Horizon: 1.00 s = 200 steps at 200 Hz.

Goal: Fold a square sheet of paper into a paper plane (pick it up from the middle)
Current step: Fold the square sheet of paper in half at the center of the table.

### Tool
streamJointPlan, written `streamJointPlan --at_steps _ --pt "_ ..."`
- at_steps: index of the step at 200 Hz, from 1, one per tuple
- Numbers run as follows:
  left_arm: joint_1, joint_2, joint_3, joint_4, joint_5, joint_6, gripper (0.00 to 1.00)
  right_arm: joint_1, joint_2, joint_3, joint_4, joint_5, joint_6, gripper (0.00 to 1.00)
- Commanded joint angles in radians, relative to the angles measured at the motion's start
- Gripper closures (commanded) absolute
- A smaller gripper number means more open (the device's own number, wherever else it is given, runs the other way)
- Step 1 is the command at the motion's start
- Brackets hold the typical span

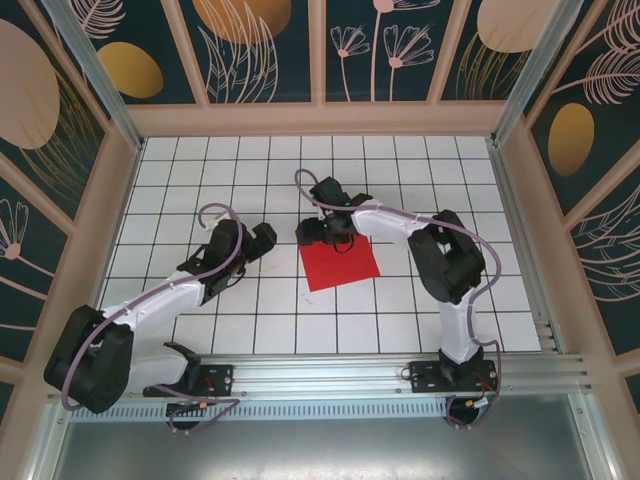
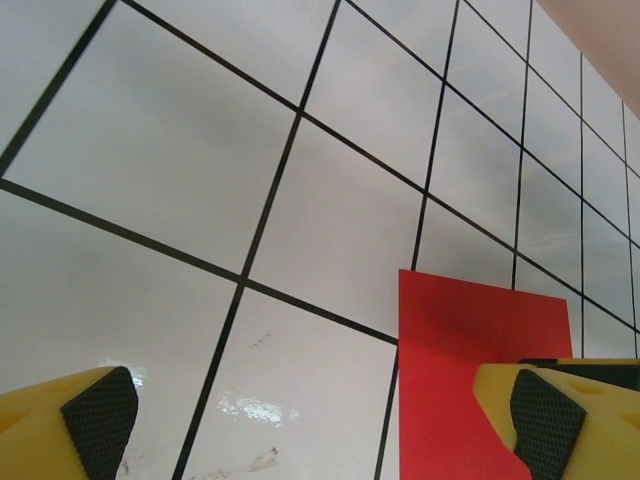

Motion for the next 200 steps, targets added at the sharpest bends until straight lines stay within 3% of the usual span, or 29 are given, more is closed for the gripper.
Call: streamJointPlan --at_steps 1,35,64,200 --pt "0.008 -0.035 -0.019 0.005 -0.036 -0.027 0.02 0.018 0.063 0.097 -0.122 0.047 -0.025 0.2" --pt "0.007 -0.067 -0.039 0.004 -0.05 -0.017 0.02 0.029 0.131 0.182 -0.223 0.171 -0.007 0.18" --pt "0.007 -0.068 -0.048 0.008 -0.045 -0.007 0.02 0.043 0.064 0.175 -0.239 0.257 -0.004 0.15" --pt "0.007 -0.018 -0.015 0.04 0.02 0.029 0.01 0.029 0.124 0.036 -0.201 0.181 -0.019 0.13"
